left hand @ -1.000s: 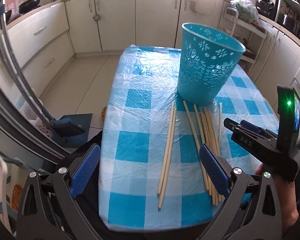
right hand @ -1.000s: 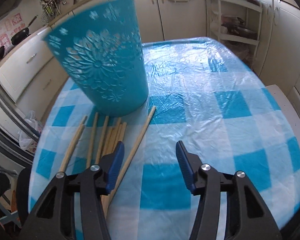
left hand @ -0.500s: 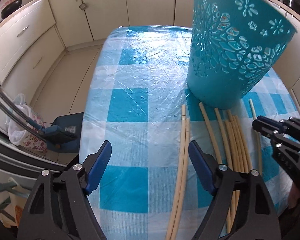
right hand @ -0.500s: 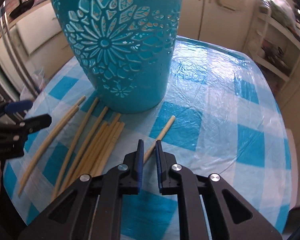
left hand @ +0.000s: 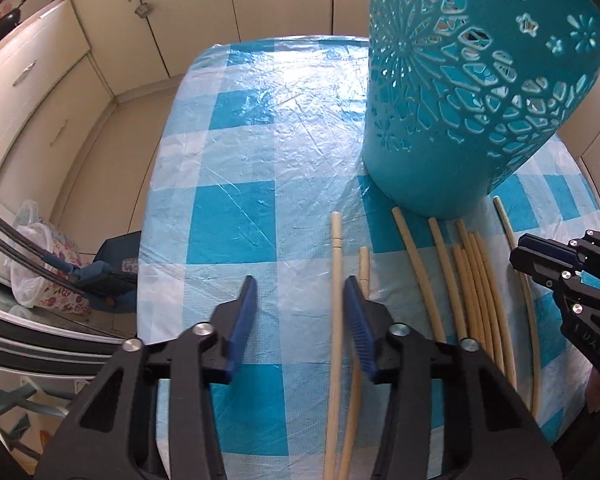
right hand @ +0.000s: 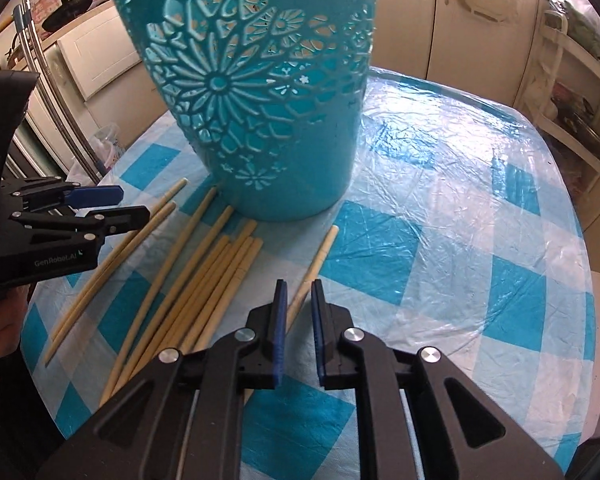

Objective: Organize utensils
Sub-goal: 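Move both grippers toward the wooden chopsticks beside the teal basket, then grasp one wooden chopstick upright with the left gripper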

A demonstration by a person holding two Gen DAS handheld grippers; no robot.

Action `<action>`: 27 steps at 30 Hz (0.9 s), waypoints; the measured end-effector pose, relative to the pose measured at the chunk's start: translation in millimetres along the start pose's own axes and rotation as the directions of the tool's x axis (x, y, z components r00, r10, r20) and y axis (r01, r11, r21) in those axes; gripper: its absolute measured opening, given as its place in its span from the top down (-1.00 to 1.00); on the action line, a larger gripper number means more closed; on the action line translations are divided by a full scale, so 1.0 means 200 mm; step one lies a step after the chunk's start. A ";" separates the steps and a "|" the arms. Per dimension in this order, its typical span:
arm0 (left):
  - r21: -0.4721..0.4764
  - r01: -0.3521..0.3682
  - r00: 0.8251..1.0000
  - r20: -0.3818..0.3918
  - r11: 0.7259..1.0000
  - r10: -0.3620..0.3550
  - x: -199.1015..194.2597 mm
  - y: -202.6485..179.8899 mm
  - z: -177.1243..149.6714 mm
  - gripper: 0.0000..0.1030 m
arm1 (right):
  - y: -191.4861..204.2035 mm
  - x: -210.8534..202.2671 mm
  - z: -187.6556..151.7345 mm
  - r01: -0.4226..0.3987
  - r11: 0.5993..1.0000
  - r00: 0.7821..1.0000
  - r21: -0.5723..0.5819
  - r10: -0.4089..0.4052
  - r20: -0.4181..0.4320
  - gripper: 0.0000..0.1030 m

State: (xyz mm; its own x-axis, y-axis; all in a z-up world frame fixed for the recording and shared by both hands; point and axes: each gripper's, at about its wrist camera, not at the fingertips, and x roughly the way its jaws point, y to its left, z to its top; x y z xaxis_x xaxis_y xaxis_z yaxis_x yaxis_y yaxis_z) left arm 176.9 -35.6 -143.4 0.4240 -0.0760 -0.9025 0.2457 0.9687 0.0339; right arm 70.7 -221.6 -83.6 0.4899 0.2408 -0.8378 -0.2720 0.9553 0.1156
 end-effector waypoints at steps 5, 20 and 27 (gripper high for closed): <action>0.031 -0.018 1.000 -0.001 0.999 0.018 0.00 -0.03 0.01 0.28 | -0.02 -0.03 -0.07 -0.007 1.000 1.000 0.003 0.006 0.020 0.40; -0.042 0.132 0.990 0.049 0.990 -0.130 -0.26 0.07 0.10 0.91 | -0.02 0.00 -0.09 -0.013 1.000 0.998 0.021 0.012 0.069 0.20; -0.065 0.283 0.905 0.349 0.957 -0.244 -0.92 0.15 0.25 0.90 | 0.05 0.03 -0.08 0.003 1.000 0.998 -0.012 -0.002 0.061 0.05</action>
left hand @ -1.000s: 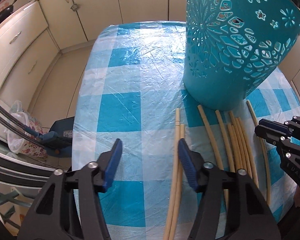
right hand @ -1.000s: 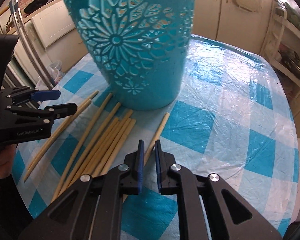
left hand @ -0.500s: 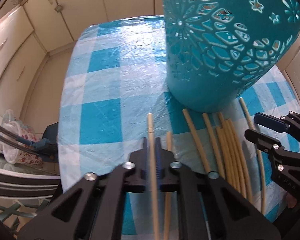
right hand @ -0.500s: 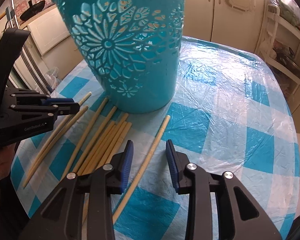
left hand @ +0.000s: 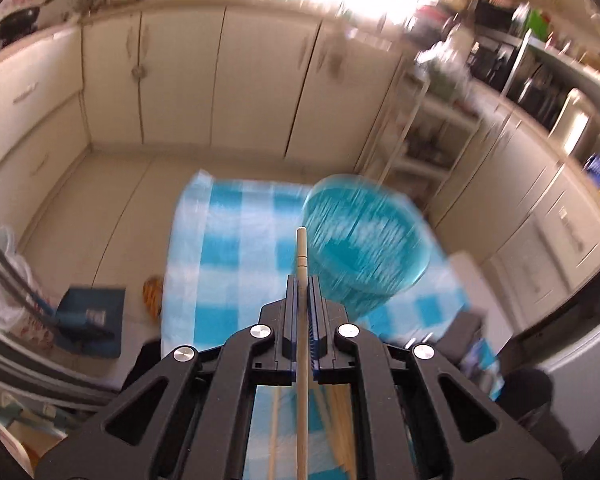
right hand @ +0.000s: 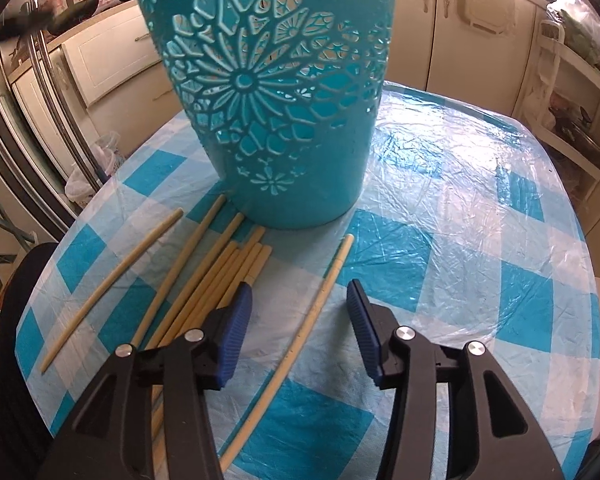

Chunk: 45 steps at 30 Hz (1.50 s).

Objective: Organize utensils
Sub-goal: 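Grasp one wooden chopstick upright with the left gripper, then lift the chopstick over the teal basket and release it inside with the left gripper, then grasp a wooden chopstick with the right gripper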

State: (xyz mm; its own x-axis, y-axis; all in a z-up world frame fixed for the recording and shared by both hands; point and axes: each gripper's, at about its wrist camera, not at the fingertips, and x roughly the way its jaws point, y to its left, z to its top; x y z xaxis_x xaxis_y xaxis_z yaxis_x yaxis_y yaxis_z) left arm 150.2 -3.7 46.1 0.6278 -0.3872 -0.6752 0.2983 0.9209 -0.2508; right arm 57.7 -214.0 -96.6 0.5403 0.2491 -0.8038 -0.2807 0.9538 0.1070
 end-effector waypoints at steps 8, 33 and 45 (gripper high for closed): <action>-0.039 0.078 0.917 0.395 0.996 -0.056 -0.10 -0.24 0.35 0.90 | 0.01 0.01 0.00 -0.005 1.000 1.000 -0.004 0.005 0.000 0.02; -0.003 -0.194 0.921 0.344 0.981 0.184 0.38 -0.18 0.01 0.34 | -0.05 0.00 -0.02 -0.011 0.999 1.000 0.033 0.011 0.001 0.21; -0.101 -0.261 0.929 0.245 0.960 0.279 0.13 0.20 -0.30 -0.59 | -0.01 -0.05 -0.05 0.059 0.993 0.994 -0.104 -0.067 -0.081 0.80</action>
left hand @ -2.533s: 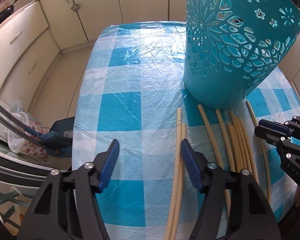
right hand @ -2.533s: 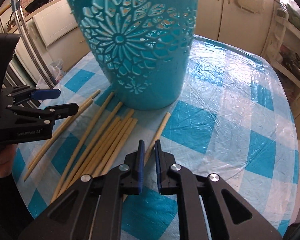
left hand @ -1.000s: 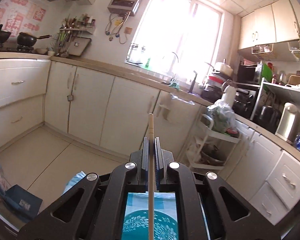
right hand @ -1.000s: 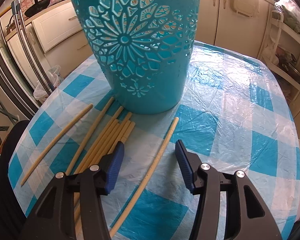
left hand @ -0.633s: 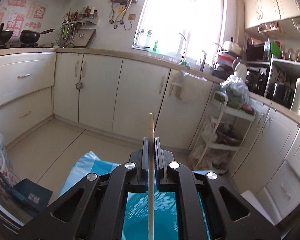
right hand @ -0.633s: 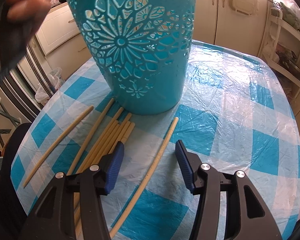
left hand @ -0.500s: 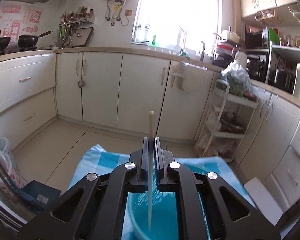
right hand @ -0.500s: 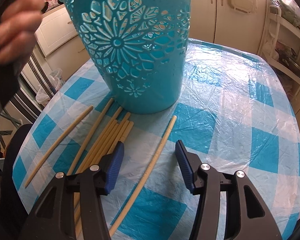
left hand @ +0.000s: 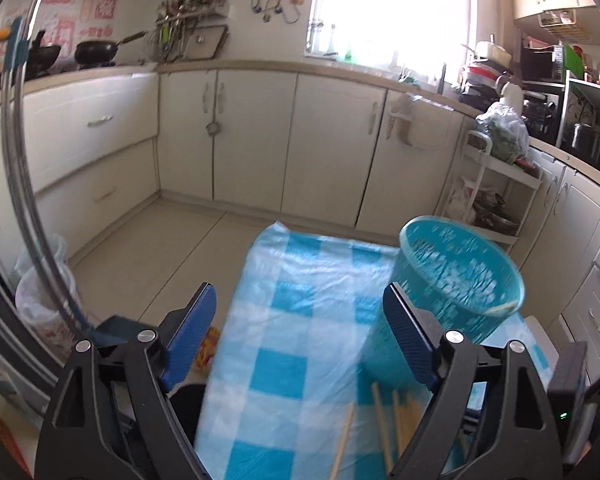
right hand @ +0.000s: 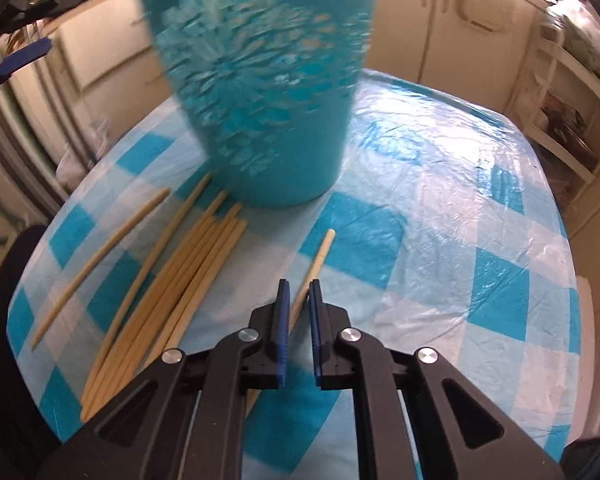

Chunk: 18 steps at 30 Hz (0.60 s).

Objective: Organize utensils
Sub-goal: 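Grasp a wooden chopstick with the right gripper, then lift the chopstick over the teal basket and release it inside with the right gripper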

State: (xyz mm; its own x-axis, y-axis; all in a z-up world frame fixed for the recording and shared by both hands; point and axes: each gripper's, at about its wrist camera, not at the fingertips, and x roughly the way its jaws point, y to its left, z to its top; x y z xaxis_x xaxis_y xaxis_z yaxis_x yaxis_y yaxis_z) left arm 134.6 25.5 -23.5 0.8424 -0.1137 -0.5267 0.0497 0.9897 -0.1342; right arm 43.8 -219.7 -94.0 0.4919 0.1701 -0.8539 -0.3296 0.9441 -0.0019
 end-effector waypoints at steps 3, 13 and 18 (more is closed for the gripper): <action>-0.004 -0.017 0.999 -0.052 1.000 0.017 0.06 0.08 -0.09 -0.59 | -0.01 0.00 -0.01 0.015 1.000 1.000 0.016 -0.015 -0.007 0.79; -0.054 0.004 0.983 -0.182 0.999 -0.014 0.20 0.18 -0.35 -0.59 | -0.21 -0.20 -0.09 -0.197 0.944 0.977 0.265 0.169 0.126 0.89; -0.085 0.006 0.971 -0.239 0.996 -0.026 0.25 0.20 -0.45 -0.59 | -0.24 -0.48 0.01 -0.337 0.900 0.917 0.275 0.248 0.312 0.89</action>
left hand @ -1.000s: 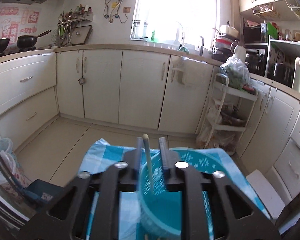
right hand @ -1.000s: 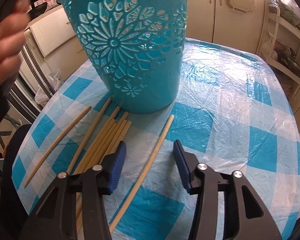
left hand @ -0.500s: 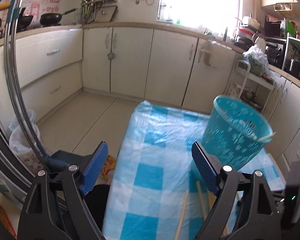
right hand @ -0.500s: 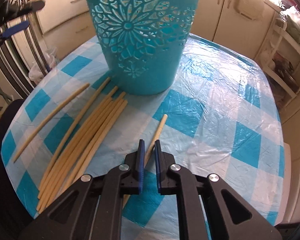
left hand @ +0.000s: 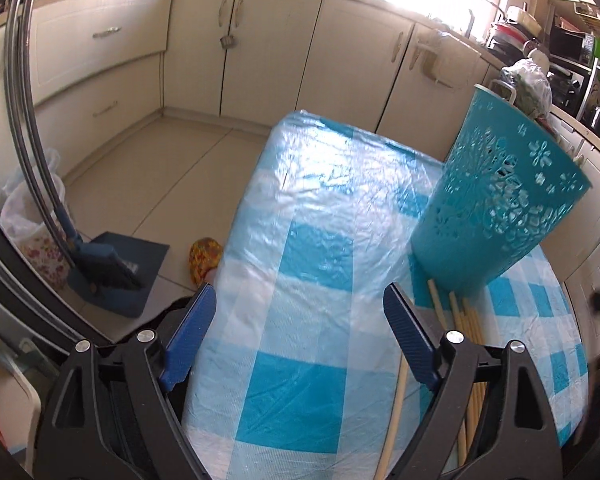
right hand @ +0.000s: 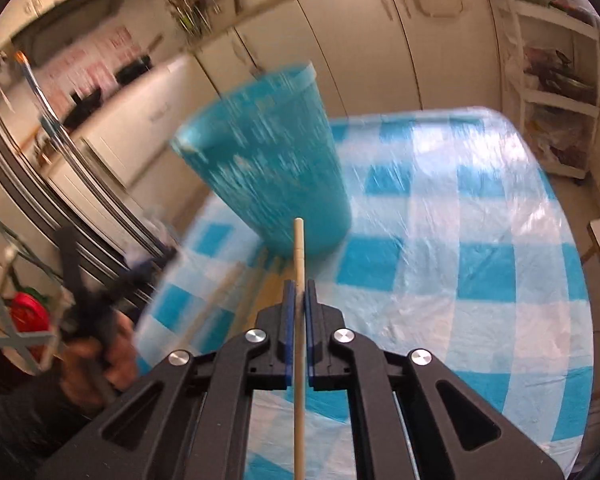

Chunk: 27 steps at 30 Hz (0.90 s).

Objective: Organize utensils
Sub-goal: 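Lift the chopstick over the teal basket and release it inside with the right gripper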

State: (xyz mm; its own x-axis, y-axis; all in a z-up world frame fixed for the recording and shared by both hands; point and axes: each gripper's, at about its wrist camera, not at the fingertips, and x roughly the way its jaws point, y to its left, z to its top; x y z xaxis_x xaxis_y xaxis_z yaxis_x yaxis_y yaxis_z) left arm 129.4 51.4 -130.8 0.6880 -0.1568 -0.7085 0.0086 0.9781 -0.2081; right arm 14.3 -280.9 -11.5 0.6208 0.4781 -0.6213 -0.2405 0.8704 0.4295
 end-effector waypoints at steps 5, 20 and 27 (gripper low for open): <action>-0.005 0.005 1.000 0.008 1.000 -0.005 0.00 -0.01 0.00 -0.61 | 0.15 -0.20 0.27 -0.087 0.996 0.973 -0.023 0.090 0.211 0.89; -0.009 0.006 1.000 0.021 1.000 -0.006 -0.01 -0.01 -0.01 -0.61 | 0.31 0.11 0.69 0.264 0.964 0.776 0.037 -0.235 0.585 0.89; -0.004 0.012 1.000 0.013 1.000 -0.012 0.00 -0.01 0.00 -0.61 | 0.26 0.19 0.58 0.309 0.951 0.807 -0.005 -0.259 0.531 0.89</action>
State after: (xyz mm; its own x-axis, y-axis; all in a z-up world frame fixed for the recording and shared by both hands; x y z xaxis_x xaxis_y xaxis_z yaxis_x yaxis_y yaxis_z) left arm 128.6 49.5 -130.6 0.6972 -0.1667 -0.6973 0.0141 0.9756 -0.2191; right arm 111.0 -230.4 63.3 0.9593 0.0977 -0.2648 -0.0404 0.9761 0.2136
